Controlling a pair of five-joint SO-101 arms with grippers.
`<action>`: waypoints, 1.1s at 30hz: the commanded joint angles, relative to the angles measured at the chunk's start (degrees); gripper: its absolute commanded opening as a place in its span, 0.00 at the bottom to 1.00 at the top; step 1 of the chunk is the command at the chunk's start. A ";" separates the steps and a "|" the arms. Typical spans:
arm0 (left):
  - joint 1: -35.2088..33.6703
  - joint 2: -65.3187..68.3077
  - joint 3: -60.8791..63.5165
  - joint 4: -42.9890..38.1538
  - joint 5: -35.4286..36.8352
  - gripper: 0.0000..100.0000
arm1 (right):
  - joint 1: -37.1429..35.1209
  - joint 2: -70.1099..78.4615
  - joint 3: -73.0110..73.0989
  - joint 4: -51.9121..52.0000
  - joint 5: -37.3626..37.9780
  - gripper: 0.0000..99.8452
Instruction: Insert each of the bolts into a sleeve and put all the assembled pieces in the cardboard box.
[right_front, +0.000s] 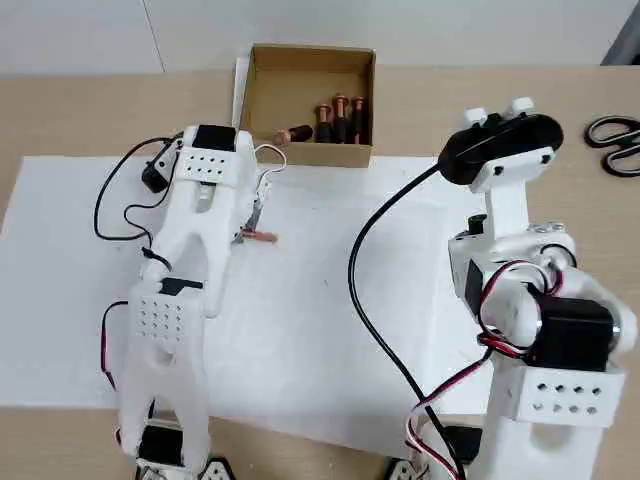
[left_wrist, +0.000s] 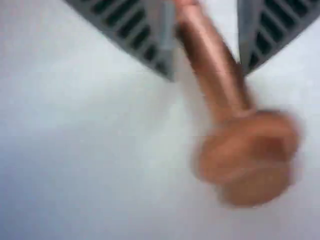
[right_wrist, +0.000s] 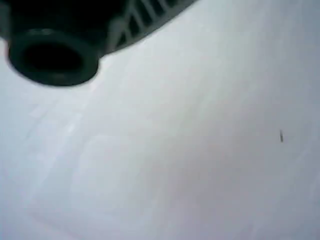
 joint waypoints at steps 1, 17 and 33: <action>-0.26 -0.62 -2.07 -0.09 0.18 0.01 | 0.13 -1.19 -2.73 0.13 -0.70 0.00; 1.41 -1.23 -7.60 2.02 -45.98 0.01 | 0.22 -1.10 -2.73 -0.31 -0.70 0.00; 0.53 -1.05 -2.24 1.76 -70.95 0.12 | 0.22 -0.75 -2.73 -0.31 -0.70 0.00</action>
